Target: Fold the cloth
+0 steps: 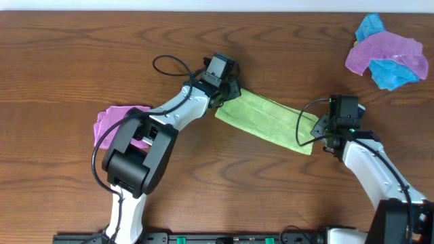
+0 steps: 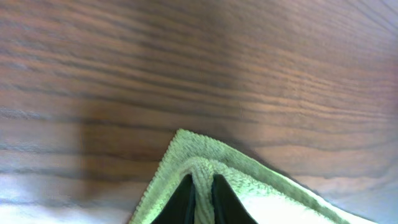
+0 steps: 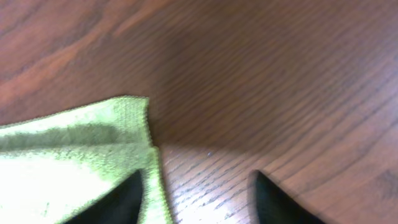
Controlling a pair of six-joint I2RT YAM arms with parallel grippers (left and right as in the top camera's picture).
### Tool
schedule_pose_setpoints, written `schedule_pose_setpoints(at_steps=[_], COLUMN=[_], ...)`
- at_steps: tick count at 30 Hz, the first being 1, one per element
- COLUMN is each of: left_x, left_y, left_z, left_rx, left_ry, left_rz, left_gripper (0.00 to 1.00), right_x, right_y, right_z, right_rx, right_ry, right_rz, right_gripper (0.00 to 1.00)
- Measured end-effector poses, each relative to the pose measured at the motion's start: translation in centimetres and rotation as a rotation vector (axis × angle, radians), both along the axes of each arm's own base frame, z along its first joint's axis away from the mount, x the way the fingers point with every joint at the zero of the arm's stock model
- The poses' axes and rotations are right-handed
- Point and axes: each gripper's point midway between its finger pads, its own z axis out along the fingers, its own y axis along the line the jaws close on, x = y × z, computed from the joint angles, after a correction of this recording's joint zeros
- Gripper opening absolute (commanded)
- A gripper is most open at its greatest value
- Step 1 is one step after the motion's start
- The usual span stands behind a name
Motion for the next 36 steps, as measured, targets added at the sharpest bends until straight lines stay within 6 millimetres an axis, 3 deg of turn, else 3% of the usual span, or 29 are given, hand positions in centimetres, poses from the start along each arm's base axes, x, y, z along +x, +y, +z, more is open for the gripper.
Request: schedule_pose_setpoints(at_steps=[1, 5, 9, 13, 15, 16, 18, 22, 29, 36], left_x=[0.2, 0.6, 1.1, 1.6, 1.4, 1.2, 1.0, 0.3, -1.7, -2.9], left_y=[0.1, 0.1, -0.1, -0.4, -0.3, -0.2, -0.1, -0.5, -1.0, -2.4], left_z=[0.1, 0.4, 1.1, 2.4, 2.7, 3.0, 3.6, 4.5, 3.8, 2.5], left_rx=[0.005, 0.015, 0.016, 0.021, 0.041, 0.055, 0.075, 0.07, 0.076, 0.129], left_ry=[-0.009, -0.039, -0.06, -0.069, -0.051, -0.034, -0.01, 0.03, 0.101, 0.101], left_rz=[-0.005, -0.016, -0.03, -0.041, -0.053, -0.06, -0.072, -0.111, -0.153, -0.18], left_gripper=[0.43, 0.75, 0.86, 0.9, 0.85, 0.77, 0.41, 0.06, 0.06, 0.06], right_x=[0.0, -0.4, -1.0, -1.7, -2.6, -3.1, -4.3, -6.7, -9.1, -8.8], right_y=[-0.1, -0.1, 0.1, 0.6, 0.8, 1.0, 1.3, 2.2, 3.1, 3.3], right_z=[0.0, -0.1, 0.5, 2.1, 2.8, 3.1, 3.4, 3.0, 2.3, 1.7], right_rx=[-0.003, -0.004, 0.003, 0.027, 0.043, 0.054, 0.078, 0.15, 0.22, 0.245], right_ry=[0.001, 0.018, 0.022, -0.003, 0.001, 0.004, 0.022, 0.097, 0.184, 0.163], right_rz=[-0.001, 0.0, 0.003, 0.013, 0.01, 0.005, -0.009, -0.047, -0.117, -0.149], right_gripper=[0.74, 0.78, 0.79, 0.8, 0.8, 0.8, 0.78, 0.73, 0.76, 0.76])
